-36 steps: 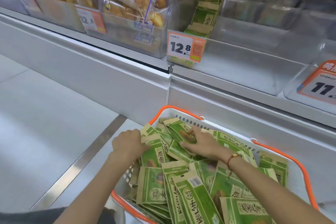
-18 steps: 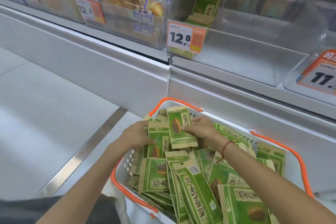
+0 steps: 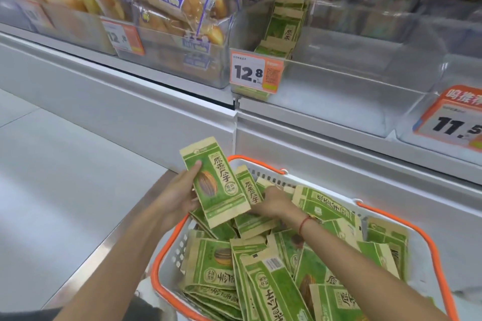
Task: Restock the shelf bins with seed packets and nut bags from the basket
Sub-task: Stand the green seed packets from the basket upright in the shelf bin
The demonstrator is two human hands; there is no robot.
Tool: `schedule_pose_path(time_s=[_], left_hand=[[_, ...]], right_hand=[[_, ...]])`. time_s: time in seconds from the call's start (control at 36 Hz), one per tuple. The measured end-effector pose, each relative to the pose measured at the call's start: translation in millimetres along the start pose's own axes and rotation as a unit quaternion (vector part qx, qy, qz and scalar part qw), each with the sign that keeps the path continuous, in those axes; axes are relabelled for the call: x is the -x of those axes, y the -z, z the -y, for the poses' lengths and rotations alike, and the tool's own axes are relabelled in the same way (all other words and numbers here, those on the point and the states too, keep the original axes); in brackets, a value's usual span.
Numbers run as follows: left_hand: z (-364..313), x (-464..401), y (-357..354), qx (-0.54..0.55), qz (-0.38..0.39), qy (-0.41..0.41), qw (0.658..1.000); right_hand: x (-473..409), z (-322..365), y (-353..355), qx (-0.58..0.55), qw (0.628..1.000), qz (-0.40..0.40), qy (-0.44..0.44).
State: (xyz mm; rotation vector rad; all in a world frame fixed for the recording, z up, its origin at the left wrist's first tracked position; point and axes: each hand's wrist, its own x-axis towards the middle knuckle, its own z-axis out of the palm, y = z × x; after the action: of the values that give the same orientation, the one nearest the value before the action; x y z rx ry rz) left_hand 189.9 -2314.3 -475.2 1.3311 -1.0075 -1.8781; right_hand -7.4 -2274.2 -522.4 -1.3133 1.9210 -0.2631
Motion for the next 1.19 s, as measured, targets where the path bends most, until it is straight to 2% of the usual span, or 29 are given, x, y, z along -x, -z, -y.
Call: schedule_pose_path(time_s=[0.08,0.17,0.22,0.33,0.42,0.47,0.56,0.67,0.75,0.81,0.83,0.89,0.94,0.97,1.03,1.11,1.19], left_hand=[[1,2,1,-0.001,0.008,-0.001,1.000],[4,4,-3,0.004,-0.015,-0.018,1.000],[4,5,-11,-0.003,-0.031,-0.018,0.999],[13,4,-25,-0.031,-0.047,-0.011,0.998],[15,7,-40,0.007,-0.048,0.012,0.999],[20,11,-53,0.029,-0.017,0.009,0.999],[30,16,-69,-0.013,0.024,-0.018,0.999],[45,13,-74,-0.072,0.018,-0.054,0.996],[43,14,-71,-0.072,-0.006,-0.056,0.996],[40,11,-66,-0.061,-0.032,-0.051,0.996],[41,6,-62,-0.055,-0.046,-0.044,0.996],[44,-4,-53,-0.029,-0.061,-0.021,0.998],[46,-11,-48,-0.007,-0.063,-0.002,0.998],[45,-11,-48,-0.008,-0.067,0.006,0.998],[44,-10,-48,-0.024,-0.067,0.009,0.997],[48,-14,-44,-0.049,-0.049,0.011,0.998],[46,-9,-42,-0.079,-0.020,0.010,0.997]], right_hand=[[9,2,6,-0.085,0.996,0.007,-0.005],[32,-9,21,-0.061,0.997,-0.021,0.030],[47,-18,35,-0.094,0.993,-0.051,0.050],[66,-16,53,-0.270,0.953,-0.116,0.077],[80,-6,47,-0.332,0.933,-0.096,0.097],[86,-3,33,-0.297,0.943,-0.099,0.109],[88,0,10,-0.227,0.955,-0.122,0.144],[83,-1,8,-0.086,0.972,-0.140,0.166],[72,-15,31,0.027,0.961,-0.226,0.154],[62,-35,51,0.123,0.945,-0.280,0.116],[56,-50,60,0.160,0.947,-0.267,0.075],[45,-80,69,0.205,0.966,-0.159,-0.023],[37,-98,68,0.216,0.973,-0.050,-0.063],[34,-102,65,0.209,0.975,-0.030,-0.067],[32,-106,59,0.206,0.976,-0.037,-0.060],[37,-107,54,0.265,0.958,-0.111,-0.013],[47,-108,53,0.265,0.949,-0.169,0.034]])
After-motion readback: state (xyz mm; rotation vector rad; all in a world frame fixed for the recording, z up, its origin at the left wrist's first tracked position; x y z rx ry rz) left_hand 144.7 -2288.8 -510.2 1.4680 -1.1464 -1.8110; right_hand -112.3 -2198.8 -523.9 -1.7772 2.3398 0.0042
